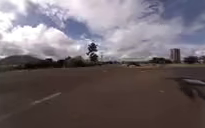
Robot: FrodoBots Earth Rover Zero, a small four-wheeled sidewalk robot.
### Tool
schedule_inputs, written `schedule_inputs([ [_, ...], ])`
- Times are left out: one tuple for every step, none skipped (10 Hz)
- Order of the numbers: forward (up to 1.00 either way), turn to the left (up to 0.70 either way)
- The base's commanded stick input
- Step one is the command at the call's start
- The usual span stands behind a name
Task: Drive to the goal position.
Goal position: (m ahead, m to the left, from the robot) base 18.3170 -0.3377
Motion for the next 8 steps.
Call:
schedule_inputs([
  [0.7,0.0],
  [0.7,0.0],
  [0.7,0.0],
  [0.7,0.0],
  [0.7,0.0],
  [0.7,0.0],
  [0.7,0.0],
  [0.7,0.0],
])
